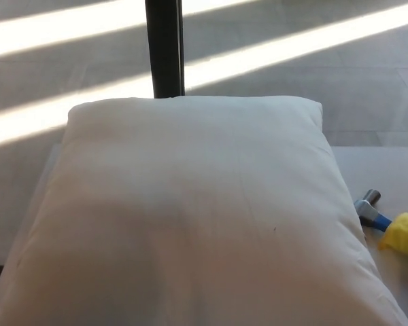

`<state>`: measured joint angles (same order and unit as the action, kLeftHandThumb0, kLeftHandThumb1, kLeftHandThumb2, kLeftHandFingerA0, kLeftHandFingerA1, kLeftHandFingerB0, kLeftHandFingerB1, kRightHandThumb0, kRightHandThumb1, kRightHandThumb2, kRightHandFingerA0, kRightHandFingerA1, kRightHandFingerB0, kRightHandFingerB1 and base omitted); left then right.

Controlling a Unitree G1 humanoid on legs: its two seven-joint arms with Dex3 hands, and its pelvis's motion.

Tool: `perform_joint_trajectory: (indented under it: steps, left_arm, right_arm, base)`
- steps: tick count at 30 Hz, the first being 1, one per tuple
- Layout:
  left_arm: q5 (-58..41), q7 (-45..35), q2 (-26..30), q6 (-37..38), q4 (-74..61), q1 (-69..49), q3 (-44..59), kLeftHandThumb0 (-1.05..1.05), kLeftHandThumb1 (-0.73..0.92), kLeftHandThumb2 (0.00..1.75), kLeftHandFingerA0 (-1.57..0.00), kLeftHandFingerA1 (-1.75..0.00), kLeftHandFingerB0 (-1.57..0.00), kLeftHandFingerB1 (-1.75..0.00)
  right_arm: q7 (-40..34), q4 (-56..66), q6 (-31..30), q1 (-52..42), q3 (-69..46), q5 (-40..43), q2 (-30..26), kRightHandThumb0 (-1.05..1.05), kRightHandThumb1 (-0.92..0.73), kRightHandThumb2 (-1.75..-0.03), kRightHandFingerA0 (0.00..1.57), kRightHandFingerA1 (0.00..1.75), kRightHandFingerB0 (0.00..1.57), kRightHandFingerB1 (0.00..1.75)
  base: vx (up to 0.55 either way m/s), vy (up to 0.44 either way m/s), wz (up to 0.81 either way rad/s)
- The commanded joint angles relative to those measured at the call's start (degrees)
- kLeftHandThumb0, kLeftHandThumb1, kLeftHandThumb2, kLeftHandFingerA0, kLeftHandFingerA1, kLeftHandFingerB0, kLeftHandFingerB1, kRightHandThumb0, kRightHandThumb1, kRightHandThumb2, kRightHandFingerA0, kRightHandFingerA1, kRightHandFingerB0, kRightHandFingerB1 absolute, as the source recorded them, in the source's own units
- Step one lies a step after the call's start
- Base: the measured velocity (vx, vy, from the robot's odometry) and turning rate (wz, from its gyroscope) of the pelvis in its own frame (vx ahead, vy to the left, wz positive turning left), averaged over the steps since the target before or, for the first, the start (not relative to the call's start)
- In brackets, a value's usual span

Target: A hammer is kept on the right hand side and a pillow is kept on the left hand side on the desk infront of the robot and the robot uses its right hand to pick up the hammer and makes a downward swinging motion to hit the pillow

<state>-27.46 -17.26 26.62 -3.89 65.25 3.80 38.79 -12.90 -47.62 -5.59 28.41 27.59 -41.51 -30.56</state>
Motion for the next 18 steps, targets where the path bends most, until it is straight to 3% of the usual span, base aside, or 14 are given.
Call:
perform_joint_trajectory:
  steps: [1, 2, 4, 5, 6, 7, 8, 9, 10, 11, 13, 14, 16, 18]
  left_arm:
    - [0.1, -0.4, 1.2, 1.4, 0.0, -0.9, 0.1, -0.62, 0.72, 0.62, -0.51, -0.55, -0.59, -0.44]
    - [0.2, 0.1, 1.2, 1.4, 0.1, -0.8, 0.0, -0.62, 0.71, 0.61, -0.53, -0.55, -0.63, -0.45]
    - [0.2, -0.2, 1.5, 1.2, -0.3, -1.2, -0.1, -0.62, 0.73, 0.63, -0.53, -0.54, -0.59, -0.44]
    - [0.4, -0.1, 1.5, 1.3, -0.4, -1.3, -0.2, -0.62, 0.73, 0.63, -0.52, -0.54, -0.59, -0.44]
    - [0.5, -0.4, 1.6, 1.4, -0.7, -1.6, -0.3, -0.63, 0.73, 0.63, -0.51, -0.54, -0.58, -0.44]
    - [0.5, -0.6, 1.6, 1.6, -0.6, -1.6, -0.3, -0.63, 0.73, 0.63, -0.50, -0.54, -0.59, -0.45]
    - [0.3, -0.7, 1.6, 1.7, 0.2, -1.7, -0.1, -0.63, 0.59, 1.02, -0.48, -0.64, -0.53, -0.59]
    - [0.4, -0.5, 1.6, 1.7, 0.1, -1.8, -0.1, -0.65, 0.71, 0.63, -0.54, -0.58, -0.61, -0.45]
    - [0.4, -0.4, 1.6, 1.7, 0.1, -1.8, -0.1, -0.65, 0.71, 0.63, -0.54, -0.58, -0.61, -0.45]
    - [0.6, -0.5, 1.6, 1.9, 0.2, -1.8, -0.3, -0.63, 0.60, 1.02, -0.47, -0.64, -0.53, -0.59]
    - [0.6, -0.4, 1.6, 1.9, 0.3, -1.7, -0.3, -0.63, 0.60, 1.02, -0.47, -0.64, -0.53, -0.59]
    - [-0.1, -0.4, 1.4, 1.5, -0.6, -2.5, 0.4, -0.63, 0.71, 0.61, -0.51, -0.55, -0.61, -0.47]
    - [0.2, -0.5, 1.4, 1.6, -0.5, -2.7, 0.1, -0.64, 0.73, 0.63, -0.51, -0.56, -0.57, -0.44]
    - [0.3, -0.8, 1.5, 1.8, -0.3, -2.8, 0.1, -0.63, 0.73, 0.62, -0.52, -0.57, -0.58, -0.45]
  right_arm:
    - [4.3, -0.1, 9.4, -5.5, -4.5, 8.2, 1.6, -0.19, -0.75, -0.74, 0.88, 1.63, 0.75, 0.84]
    - [6.1, 1.2, 9.1, -6.0, -6.4, 10.3, 1.8, -0.15, -0.75, -0.77, 1.02, 1.73, 0.66, 1.26]
    - [9.6, 3.4, 5.4, -6.2, -12.0, 15.9, 3.8, -0.10, -0.77, -0.71, 0.95, 1.69, 0.68, 1.24]
    - [10.0, 2.9, 5.9, -5.8, -15.1, 18.7, 4.5, -0.21, -0.77, -0.73, 0.90, 1.69, 0.72, 1.43]
    - [11.7, 3.5, 4.1, -5.7, -17.8, 21.1, 5.2, -0.24, -0.77, -0.72, 0.87, 1.74, 0.74, 1.46]
    - [13.3, 3.6, 2.5, -5.2, -20.7, 23.9, 5.9, -0.21, -0.68, -0.93, 0.86, 1.75, 0.73, 1.46]
    - [13.2, 2.9, 0.4, -4.2, -26.7, 29.1, 7.5, -0.19, -0.65, -1.03, 0.88, 1.75, 0.73, 1.54]
    - [13.4, 2.4, -0.4, -3.6, -28.6, 30.5, 7.8, -0.21, -0.64, -1.05, 0.88, 1.75, 0.70, 1.58]
    - [13.6, 2.3, -0.6, -3.3, -29.5, 30.7, 7.9, -0.21, -0.64, -1.05, 0.88, 1.75, 0.70, 1.58]
    - [13.8, 2.0, -1.9, -2.5, -32.2, 32.9, 8.2, -0.29, -0.68, -0.98, 0.85, 1.75, 0.63, 1.63]
    - [13.8, 2.1, -3.9, -1.8, -34.1, 33.3, 8.6, -0.29, -0.68, -0.98, 0.85, 1.75, 0.63, 1.63]
    - [14.8, 3.3, -7.1, -0.4, -36.1, 34.1, 8.1, -0.22, -0.67, -0.89, 0.92, 1.75, 0.59, 1.61]
    - [15.0, 3.1, -5.7, -0.2, -37.8, 34.9, 8.1, -0.17, -0.48, -1.18, 0.91, 1.75, 0.67, 1.67]
    - [14.9, 3.2, -5.3, 0.0, -38.8, 34.9, 8.1, -0.19, -0.52, -1.12, 0.90, 1.75, 0.68, 1.68]
  base:
    - [0.00, 0.000, 0.00]
    - [0.00, 0.000, 0.00]
    - [0.00, 0.000, 0.00]
    - [0.00, 0.000, 0.00]
    - [0.00, 0.000, 0.00]
    - [0.00, 0.000, 0.00]
    - [0.00, 0.000, 0.00]
    - [0.00, 0.000, 0.00]
    - [0.00, 0.000, 0.00]
    - [0.00, 0.000, 0.00]
    - [0.00, 0.000, 0.00]
    - [0.00, 0.000, 0.00]
    - [0.00, 0.000, 0.00]
    - [0.00, 0.000, 0.00]
